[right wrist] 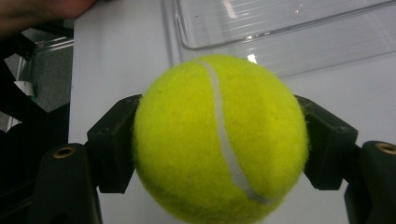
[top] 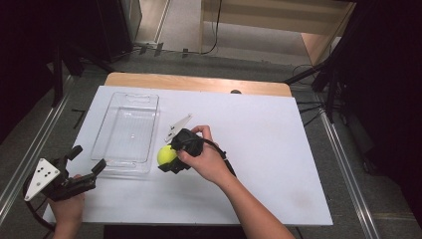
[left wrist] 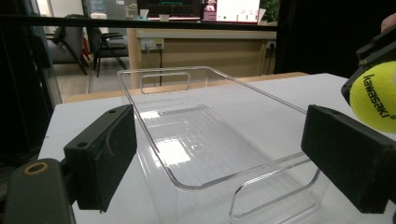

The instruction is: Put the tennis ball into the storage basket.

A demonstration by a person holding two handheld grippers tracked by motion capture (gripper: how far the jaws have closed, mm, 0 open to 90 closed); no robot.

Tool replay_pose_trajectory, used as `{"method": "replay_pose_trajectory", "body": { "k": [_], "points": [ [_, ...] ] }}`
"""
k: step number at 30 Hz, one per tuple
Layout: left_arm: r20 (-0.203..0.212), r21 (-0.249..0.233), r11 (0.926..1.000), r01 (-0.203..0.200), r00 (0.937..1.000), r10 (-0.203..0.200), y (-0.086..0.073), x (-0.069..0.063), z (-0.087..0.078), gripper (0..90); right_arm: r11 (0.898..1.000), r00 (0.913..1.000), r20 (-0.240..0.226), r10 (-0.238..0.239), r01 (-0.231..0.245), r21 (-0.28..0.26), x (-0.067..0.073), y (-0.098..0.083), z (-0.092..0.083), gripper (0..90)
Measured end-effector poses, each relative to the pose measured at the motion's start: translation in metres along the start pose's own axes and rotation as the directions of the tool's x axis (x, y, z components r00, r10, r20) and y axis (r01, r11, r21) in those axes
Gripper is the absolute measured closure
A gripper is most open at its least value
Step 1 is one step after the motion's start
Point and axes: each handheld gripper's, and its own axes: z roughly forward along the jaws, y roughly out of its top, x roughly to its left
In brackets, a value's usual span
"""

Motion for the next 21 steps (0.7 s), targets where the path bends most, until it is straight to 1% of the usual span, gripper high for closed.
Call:
{"method": "replay_pose_trajectory", "body": {
  "k": [1,2,4,5,7,8,9,10,11,17,18,21],
  "points": [
    [0.000,-0.001,1.0000,0.000,1.0000,0.000,0.000,0.000,0.000,11.0,1.000,1.0000,0.004,0.000,0.000,0.003,0.000,0.001,0.000,23.7],
    [0.000,-0.001,1.0000,0.002,1.0000,-0.002,0.000,0.000,0.000,11.1,1.000,1.0000,0.004,0.009,-0.009,0.009,0.000,0.002,0.000,23.7],
    [-0.002,0.001,1.0000,0.002,1.0000,-0.002,0.000,0.000,0.000,11.1,1.000,1.0000,0.004,-0.003,0.003,-0.001,-0.001,0.003,0.000,23.7],
    [-0.001,0.001,1.0000,0.001,1.0000,-0.001,0.000,0.000,0.000,11.1,1.000,1.0000,0.003,0.004,-0.004,0.006,0.000,0.004,0.000,23.7],
    [0.000,0.001,1.0000,0.000,1.0000,0.000,0.000,0.000,0.000,11.1,1.000,1.0000,0.001,-0.003,0.003,0.004,-0.001,0.006,0.001,23.8],
    [0.000,0.002,1.0000,0.000,1.0000,0.000,0.000,0.000,0.000,11.1,1.000,1.0000,0.000,0.003,-0.003,0.008,0.000,0.007,0.001,23.7],
    [0.000,0.002,1.0000,0.000,1.0000,0.000,0.000,0.000,0.000,11.0,1.000,0.9999,0.005,-0.009,0.009,0.001,-0.001,0.008,0.001,23.7],
    [0.000,0.002,1.0000,-0.001,1.0000,0.001,0.000,0.000,0.000,11.0,1.000,0.9999,-0.003,-0.011,0.011,0.003,-0.001,0.009,0.002,23.7],
    [0.000,0.002,1.0000,-0.001,1.0000,0.001,0.000,0.000,0.000,11.1,1.000,1.0000,0.000,-0.005,0.005,0.006,-0.001,0.010,0.001,23.7],
    [0.001,0.002,1.0000,-0.001,1.0000,0.001,0.000,0.000,0.000,11.0,1.000,0.9998,-0.001,-0.017,0.017,-0.002,-0.002,0.016,0.002,23.7],
    [0.001,0.002,1.0000,-0.001,1.0000,0.001,0.000,0.000,0.000,11.1,1.000,0.9999,-0.004,-0.012,0.012,-0.001,-0.002,0.017,0.003,23.7],
    [0.001,0.001,1.0000,-0.001,1.0000,0.001,0.000,0.000,0.000,11.1,1.000,0.9999,-0.006,-0.015,0.015,0.005,-0.002,0.020,0.003,23.7]
  ]
}}
